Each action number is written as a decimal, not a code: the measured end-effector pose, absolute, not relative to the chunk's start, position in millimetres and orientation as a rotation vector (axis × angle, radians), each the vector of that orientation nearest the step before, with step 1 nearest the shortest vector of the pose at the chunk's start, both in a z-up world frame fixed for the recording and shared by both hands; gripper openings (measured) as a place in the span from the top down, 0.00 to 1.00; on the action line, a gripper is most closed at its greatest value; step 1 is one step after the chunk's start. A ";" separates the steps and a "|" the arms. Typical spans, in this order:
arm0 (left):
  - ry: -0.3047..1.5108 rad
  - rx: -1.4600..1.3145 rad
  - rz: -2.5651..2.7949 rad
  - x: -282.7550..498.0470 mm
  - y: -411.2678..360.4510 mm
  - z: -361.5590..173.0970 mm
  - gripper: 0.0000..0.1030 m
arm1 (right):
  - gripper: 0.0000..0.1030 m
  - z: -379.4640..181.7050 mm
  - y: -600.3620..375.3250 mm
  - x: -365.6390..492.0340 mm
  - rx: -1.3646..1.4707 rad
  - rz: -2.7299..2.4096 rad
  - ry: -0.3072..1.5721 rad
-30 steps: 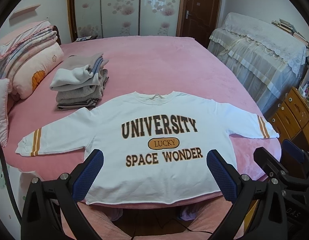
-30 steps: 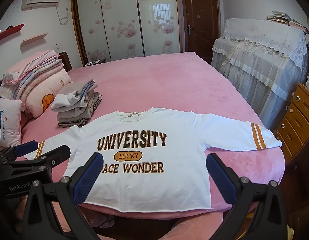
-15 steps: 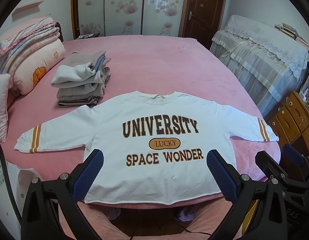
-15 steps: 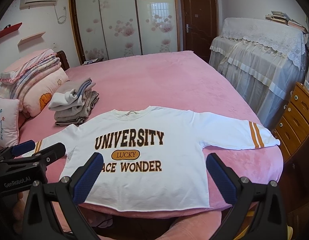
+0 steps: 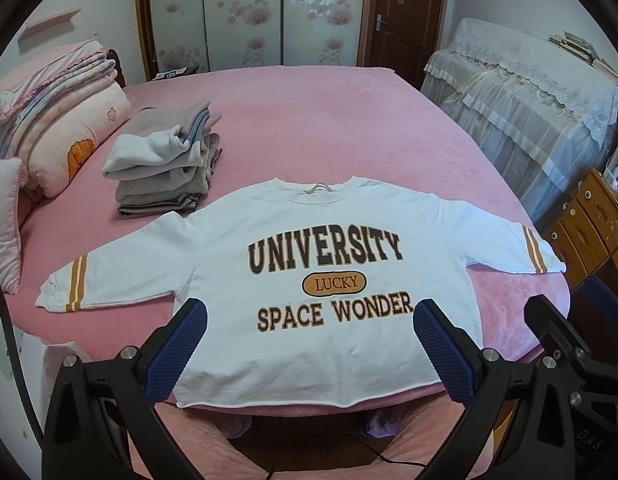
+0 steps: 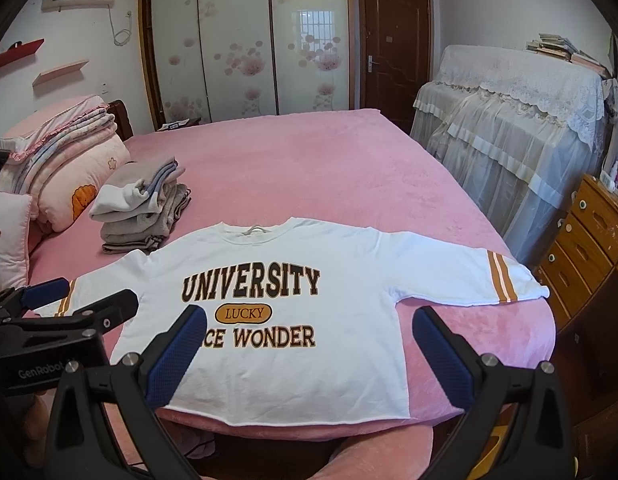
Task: Fold small clothes
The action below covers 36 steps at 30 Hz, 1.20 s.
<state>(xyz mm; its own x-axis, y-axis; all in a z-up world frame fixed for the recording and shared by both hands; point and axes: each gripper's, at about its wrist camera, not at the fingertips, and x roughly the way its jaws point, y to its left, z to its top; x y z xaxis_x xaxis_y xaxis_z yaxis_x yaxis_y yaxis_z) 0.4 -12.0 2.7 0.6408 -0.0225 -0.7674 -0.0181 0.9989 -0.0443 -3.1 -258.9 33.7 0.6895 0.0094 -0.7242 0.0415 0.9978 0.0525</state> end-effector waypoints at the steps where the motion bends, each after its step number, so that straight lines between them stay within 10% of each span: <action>1: 0.874 -0.055 0.003 0.5 -12.0 3.2 0.01 | 0.00 34.4 -259.4 -3.3 0.061 -0.023 0.804; 36: 0.727 0.005 0.039 0.3 -50.4 55.3 0.01 | 0.00 62.7 -315.2 -2.7 0.051 -0.031 0.715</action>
<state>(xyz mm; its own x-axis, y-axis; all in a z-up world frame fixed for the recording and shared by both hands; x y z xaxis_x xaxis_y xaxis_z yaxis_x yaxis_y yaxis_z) 0.3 -50.4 55.3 0.7465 0.0372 -0.6643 -0.0340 0.9993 0.0177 -2.7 -315.2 62.7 0.7544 -0.0107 -0.6563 0.0460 0.9983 0.0365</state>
